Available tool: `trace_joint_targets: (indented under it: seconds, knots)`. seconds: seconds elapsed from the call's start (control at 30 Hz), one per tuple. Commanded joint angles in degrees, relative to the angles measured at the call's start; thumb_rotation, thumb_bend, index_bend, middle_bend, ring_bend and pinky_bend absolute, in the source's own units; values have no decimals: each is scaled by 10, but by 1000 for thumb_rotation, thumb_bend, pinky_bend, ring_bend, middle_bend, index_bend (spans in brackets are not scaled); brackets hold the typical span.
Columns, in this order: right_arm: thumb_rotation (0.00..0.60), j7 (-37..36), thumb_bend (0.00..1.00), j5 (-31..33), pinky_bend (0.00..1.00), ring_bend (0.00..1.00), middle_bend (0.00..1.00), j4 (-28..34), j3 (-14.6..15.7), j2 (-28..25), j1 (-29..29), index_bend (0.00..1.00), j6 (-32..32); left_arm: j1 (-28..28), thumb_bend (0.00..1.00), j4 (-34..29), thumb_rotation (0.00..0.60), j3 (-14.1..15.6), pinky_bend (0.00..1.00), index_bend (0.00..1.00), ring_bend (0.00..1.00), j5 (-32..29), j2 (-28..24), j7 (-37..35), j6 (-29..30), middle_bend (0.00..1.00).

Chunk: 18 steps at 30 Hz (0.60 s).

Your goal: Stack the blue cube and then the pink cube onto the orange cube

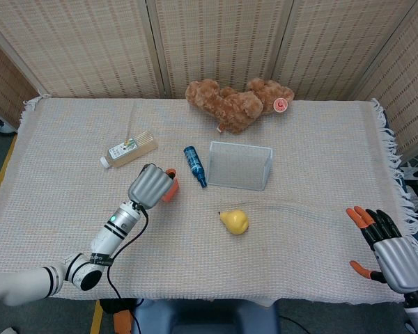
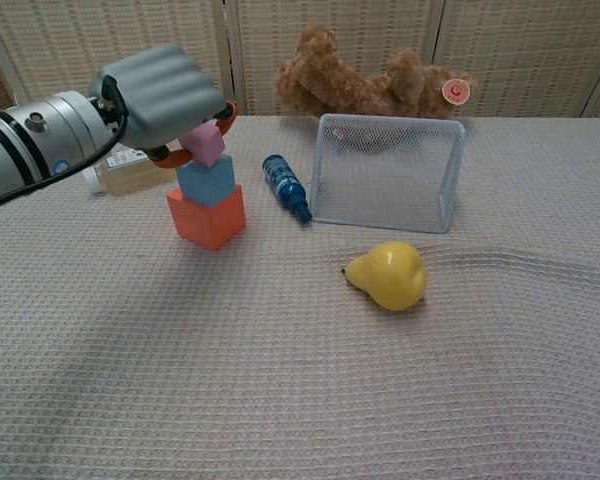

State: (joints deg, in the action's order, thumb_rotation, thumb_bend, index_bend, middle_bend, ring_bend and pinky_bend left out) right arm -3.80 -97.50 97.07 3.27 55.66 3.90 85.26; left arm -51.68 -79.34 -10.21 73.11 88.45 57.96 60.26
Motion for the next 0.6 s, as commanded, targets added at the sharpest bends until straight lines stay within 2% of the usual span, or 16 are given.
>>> trace_joint_targets:
  seconds: [0.03, 0.6]
  knots:
    - [600, 0, 81, 0, 0, 0, 0, 0, 0, 0, 0, 0, 0, -1, 325, 0, 600, 1, 1000, 461, 1000, 0, 0, 1, 2, 1000]
    - [600, 2, 81, 0, 0, 0, 0, 1, -1, 1, -1, 0, 2, -5, 326, 9, 600, 9, 1000, 347, 1000, -4, -1, -8, 4, 1000]
